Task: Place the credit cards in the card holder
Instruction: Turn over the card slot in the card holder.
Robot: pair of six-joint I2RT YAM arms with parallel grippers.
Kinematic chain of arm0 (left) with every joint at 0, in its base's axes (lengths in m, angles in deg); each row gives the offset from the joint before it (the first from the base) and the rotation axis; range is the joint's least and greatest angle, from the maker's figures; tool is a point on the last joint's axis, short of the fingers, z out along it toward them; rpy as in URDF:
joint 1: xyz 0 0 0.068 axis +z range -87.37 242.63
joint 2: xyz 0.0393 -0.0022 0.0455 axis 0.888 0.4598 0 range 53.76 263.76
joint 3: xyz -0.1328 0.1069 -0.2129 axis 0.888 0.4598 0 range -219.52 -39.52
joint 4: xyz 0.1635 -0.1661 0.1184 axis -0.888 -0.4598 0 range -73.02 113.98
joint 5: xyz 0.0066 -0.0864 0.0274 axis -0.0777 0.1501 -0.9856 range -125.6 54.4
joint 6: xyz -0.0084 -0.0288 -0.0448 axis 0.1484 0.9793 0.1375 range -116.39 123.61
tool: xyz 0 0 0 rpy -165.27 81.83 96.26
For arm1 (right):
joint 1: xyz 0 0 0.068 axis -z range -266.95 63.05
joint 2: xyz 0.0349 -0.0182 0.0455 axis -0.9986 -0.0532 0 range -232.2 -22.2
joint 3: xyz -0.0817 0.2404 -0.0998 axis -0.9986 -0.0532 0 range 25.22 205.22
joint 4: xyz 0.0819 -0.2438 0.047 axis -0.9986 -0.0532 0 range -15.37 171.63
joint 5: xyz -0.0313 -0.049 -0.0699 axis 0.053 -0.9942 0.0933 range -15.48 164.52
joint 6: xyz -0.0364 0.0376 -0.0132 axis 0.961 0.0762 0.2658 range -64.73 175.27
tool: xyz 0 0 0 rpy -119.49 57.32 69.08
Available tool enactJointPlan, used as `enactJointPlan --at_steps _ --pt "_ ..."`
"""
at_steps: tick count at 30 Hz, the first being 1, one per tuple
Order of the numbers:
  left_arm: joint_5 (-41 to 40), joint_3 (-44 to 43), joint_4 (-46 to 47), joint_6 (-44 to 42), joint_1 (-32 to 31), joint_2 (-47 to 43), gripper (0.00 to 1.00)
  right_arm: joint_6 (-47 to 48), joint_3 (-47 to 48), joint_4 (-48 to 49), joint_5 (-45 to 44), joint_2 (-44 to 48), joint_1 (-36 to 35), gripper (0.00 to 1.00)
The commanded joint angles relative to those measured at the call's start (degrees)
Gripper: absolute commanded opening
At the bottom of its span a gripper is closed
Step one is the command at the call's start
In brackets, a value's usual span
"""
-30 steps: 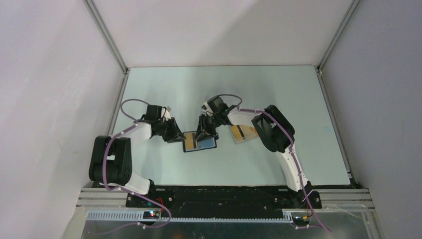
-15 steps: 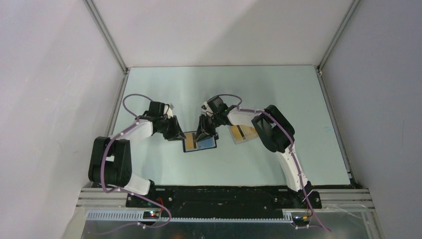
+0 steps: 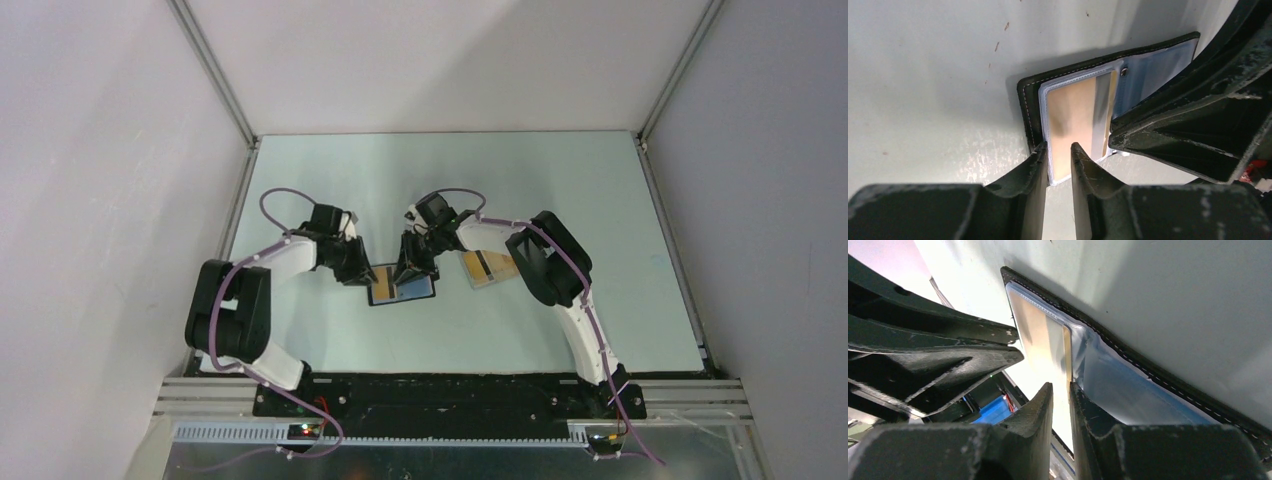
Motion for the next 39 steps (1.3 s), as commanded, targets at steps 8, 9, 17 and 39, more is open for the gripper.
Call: enactJointPlan --at_steps 8,9,17,39 --pt "-0.05 -3.65 -0.15 -1.56 -2.41 1.45 0.17 2.08 2.47 -2.18 -1.37 1.33 -0.62 0.23" --pt "-0.06 -3.71 -0.23 -1.5 -2.39 0.81 0.16 2.12 2.53 -2.22 -1.34 1.28 -0.62 0.23" --pt "-0.36 -3.69 -0.28 -1.07 -2.89 -1.81 0.16 2.54 2.89 -2.86 -1.14 1.38 -0.62 0.24" --pt "4.85 -6.81 -0.61 -0.12 -3.28 -1.29 0.0 4.12 -1.5 -2.47 -1.5 12.72 1.91 0.67"
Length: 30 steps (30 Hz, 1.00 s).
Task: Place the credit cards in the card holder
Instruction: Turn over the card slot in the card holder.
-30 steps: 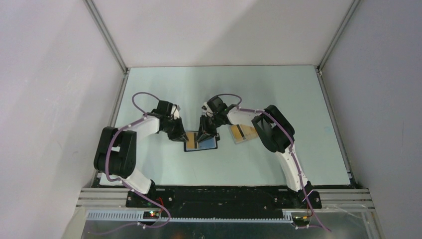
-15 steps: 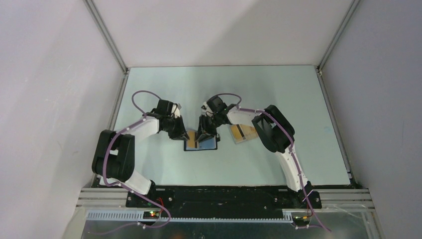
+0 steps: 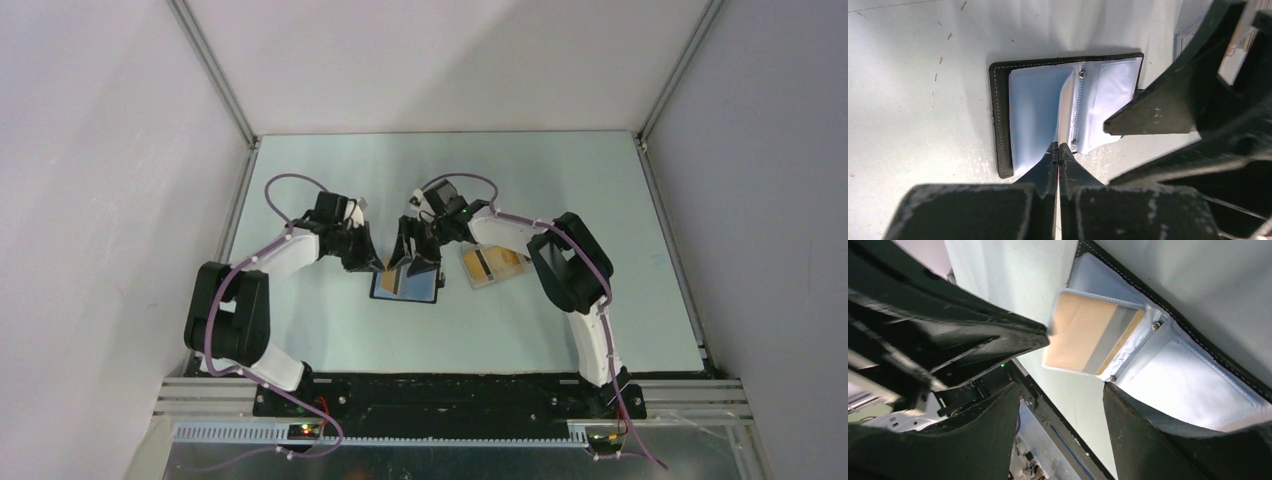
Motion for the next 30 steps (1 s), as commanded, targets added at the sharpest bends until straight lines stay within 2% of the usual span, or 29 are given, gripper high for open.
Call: enactJointPlan --at_steps 1,8,19,28,30 --pt "1.7 -1.68 0.4 0.29 -0.42 -1.2 0.0 1.44 -0.29 -0.15 -0.77 6.26 0.93 0.68" --pt "2.69 -2.14 0.38 1.04 -1.11 -2.51 0.0 -0.55 -4.16 1.46 -0.67 10.84 3.77 0.72" --pt "2.71 -6.08 0.34 2.8 -5.48 -0.06 0.03 1.72 -4.19 -3.52 -1.04 19.23 9.08 0.73" --pt "1.23 -8.95 0.4 4.11 -11.1 5.05 0.11 5.14 -4.9 -7.99 -1.34 22.28 12.97 0.74" --pt "0.26 -8.69 0.36 3.79 -10.98 4.78 0.18 6.08 -5.02 -9.08 -1.67 22.37 12.88 0.74"
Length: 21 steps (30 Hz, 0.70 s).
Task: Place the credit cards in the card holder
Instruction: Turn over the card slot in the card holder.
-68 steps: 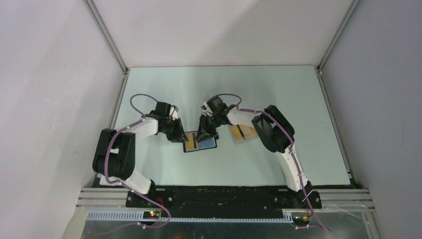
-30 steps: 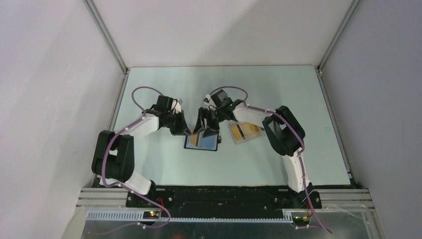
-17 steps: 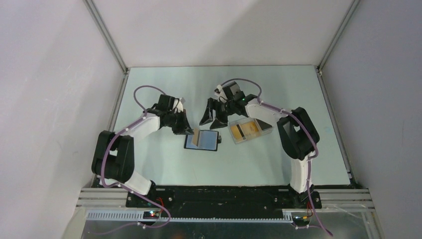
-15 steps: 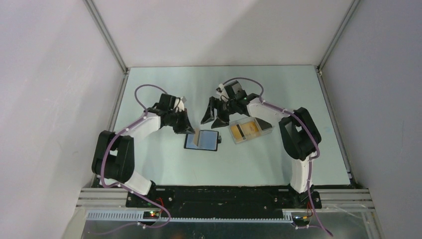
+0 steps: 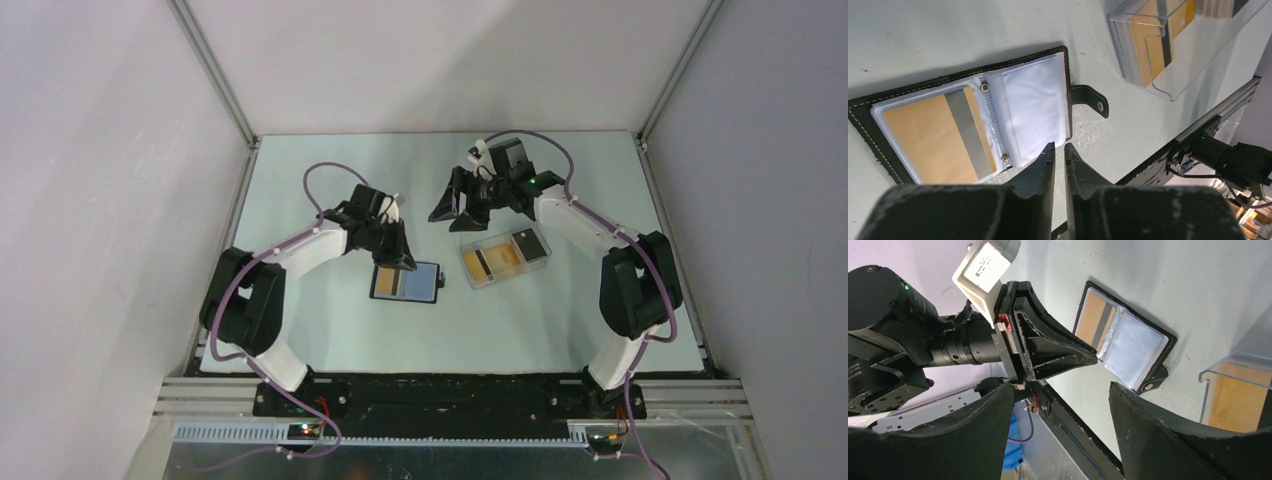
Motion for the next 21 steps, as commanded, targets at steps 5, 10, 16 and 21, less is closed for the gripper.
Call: enactJointPlan --at_steps 5,10,16,21 --pt "-1.82 1.13 0.58 0.47 3.6 -2.19 0.37 6.67 1.19 -6.51 -4.72 0.5 -3.22 0.74" --pt "2.23 6.41 2.17 -1.02 9.69 -4.97 0.45 3.62 2.55 -3.73 -3.31 -4.8 -7.84 0.73" --pt "5.28 10.62 3.57 -2.95 15.81 -6.25 0.47 -2.1 6.59 1.31 -0.04 -14.67 -12.49 0.67" --pt "7.44 11.87 5.55 -3.87 17.84 -5.2 0.45 -4.52 9.36 2.79 0.39 -21.23 -14.08 0.58"
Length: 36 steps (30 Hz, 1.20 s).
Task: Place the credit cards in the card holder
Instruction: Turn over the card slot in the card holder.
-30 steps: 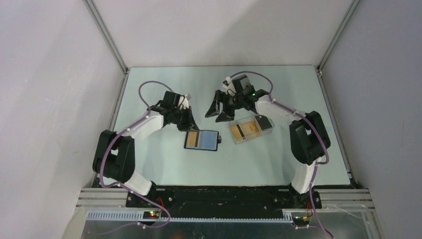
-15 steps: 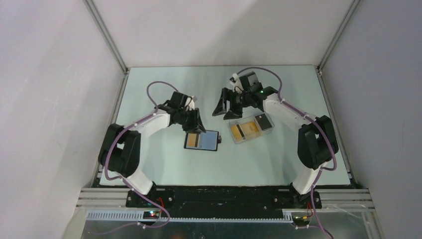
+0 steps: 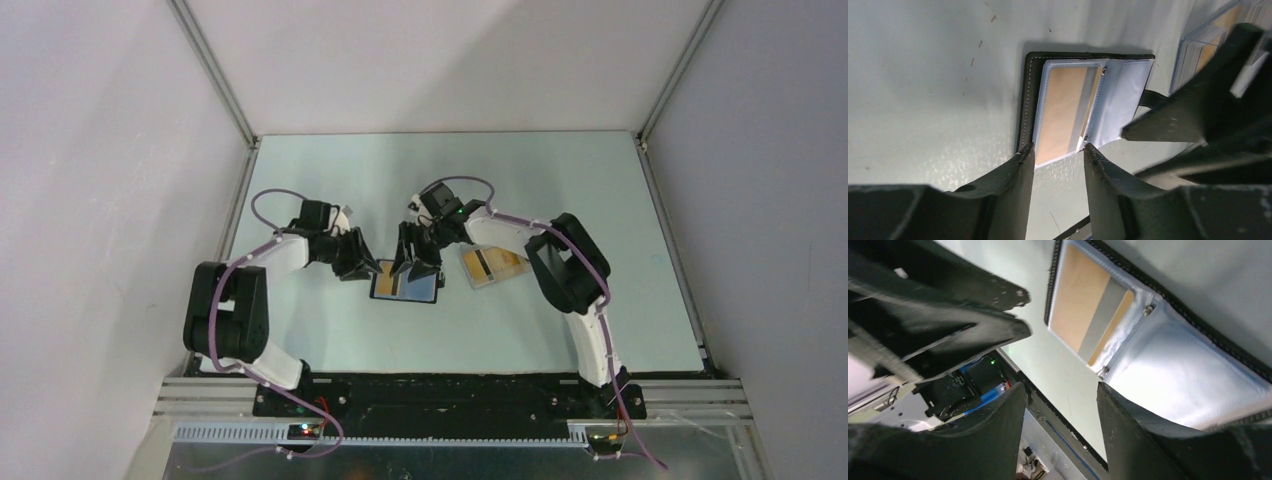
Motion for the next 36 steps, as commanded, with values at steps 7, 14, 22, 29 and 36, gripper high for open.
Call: enactJointPlan --at_steps 7,14,22,29,36 --pt "5.34 -0.1 4.79 -2.53 1.11 2.24 0.34 -2.71 4.69 0.98 -0.24 -5.59 -0.87 0.44" --pt "3.84 -0.68 5.15 -2.39 -0.32 5.37 0.33 -2.13 4.43 0.27 -0.18 -6.45 -0.74 0.39" --pt "3.26 -0.82 5.89 -2.56 -1.43 7.7 0.28 -1.91 4.43 0.09 0.51 -6.78 -0.6 0.39" --pt "5.56 -0.92 7.1 -2.05 -1.76 7.36 0.22 -1.64 4.41 -0.27 0.47 -7.77 -0.73 0.38" --pt "6.53 -1.35 8.44 -0.97 -3.05 8.49 0.22 -0.38 4.36 -2.07 -1.19 -7.87 -0.65 0.39"
